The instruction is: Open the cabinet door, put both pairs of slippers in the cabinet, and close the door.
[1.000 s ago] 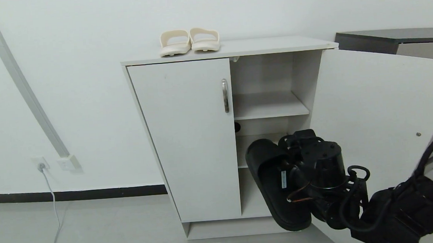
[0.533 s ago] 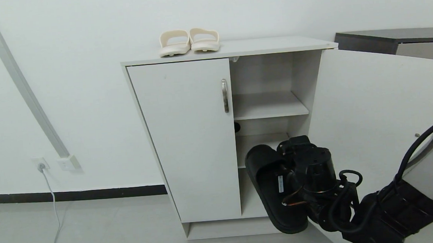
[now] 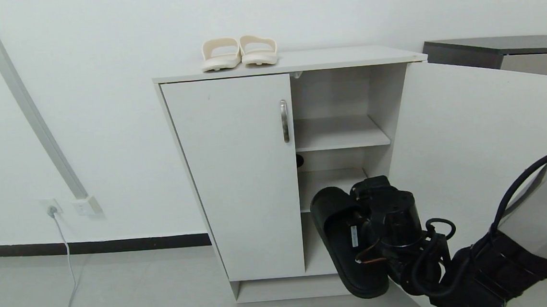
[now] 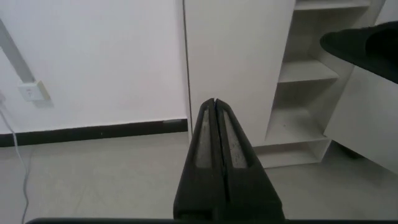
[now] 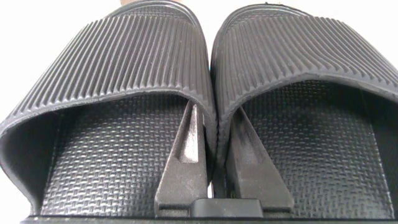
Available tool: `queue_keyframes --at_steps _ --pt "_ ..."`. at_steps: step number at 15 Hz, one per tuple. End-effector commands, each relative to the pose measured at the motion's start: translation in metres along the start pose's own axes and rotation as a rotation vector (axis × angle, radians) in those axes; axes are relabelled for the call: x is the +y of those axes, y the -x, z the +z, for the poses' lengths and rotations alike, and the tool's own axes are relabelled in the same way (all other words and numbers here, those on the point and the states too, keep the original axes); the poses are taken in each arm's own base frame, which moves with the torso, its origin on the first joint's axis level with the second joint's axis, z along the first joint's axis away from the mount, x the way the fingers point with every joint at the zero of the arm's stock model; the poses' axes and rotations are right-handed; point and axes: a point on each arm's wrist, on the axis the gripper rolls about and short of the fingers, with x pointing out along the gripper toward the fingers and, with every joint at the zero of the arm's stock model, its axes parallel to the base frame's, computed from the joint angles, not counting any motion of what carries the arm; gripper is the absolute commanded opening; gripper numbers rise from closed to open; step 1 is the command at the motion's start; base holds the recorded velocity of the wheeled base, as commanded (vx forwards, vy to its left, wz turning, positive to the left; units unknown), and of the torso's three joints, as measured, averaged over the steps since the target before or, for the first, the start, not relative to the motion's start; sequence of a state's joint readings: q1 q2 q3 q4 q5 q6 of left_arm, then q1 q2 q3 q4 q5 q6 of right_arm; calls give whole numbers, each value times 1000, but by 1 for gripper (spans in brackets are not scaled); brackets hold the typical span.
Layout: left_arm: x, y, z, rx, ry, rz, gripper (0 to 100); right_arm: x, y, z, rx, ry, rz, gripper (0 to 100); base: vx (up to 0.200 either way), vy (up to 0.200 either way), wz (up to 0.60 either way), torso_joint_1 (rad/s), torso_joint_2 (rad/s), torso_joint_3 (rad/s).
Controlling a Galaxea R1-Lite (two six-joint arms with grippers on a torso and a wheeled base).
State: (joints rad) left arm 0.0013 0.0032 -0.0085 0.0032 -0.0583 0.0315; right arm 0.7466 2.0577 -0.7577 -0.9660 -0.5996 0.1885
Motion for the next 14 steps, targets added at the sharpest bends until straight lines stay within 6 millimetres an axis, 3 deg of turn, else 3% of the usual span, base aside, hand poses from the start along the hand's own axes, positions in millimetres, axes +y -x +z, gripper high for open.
queue_keyframes --at_steps 1,5,11,14 --pt "0 0 -2 4 -1 -4 0 1 -1 -2 -2 0 2 0 0 0 0 0 0 0" --pt "0 0 -2 4 7 -4 0 2 -3 0 -14 -4 -7 0 0 0 0 0 0 0" --pt "0 0 -2 4 7 -4 0 36 -40 -13 -79 -14 -207 0 0 0 0 0 0 0" --pt "0 0 -2 4 7 -4 0 39 -40 -10 -115 -39 -226 0 0 0 0 0 0 0"
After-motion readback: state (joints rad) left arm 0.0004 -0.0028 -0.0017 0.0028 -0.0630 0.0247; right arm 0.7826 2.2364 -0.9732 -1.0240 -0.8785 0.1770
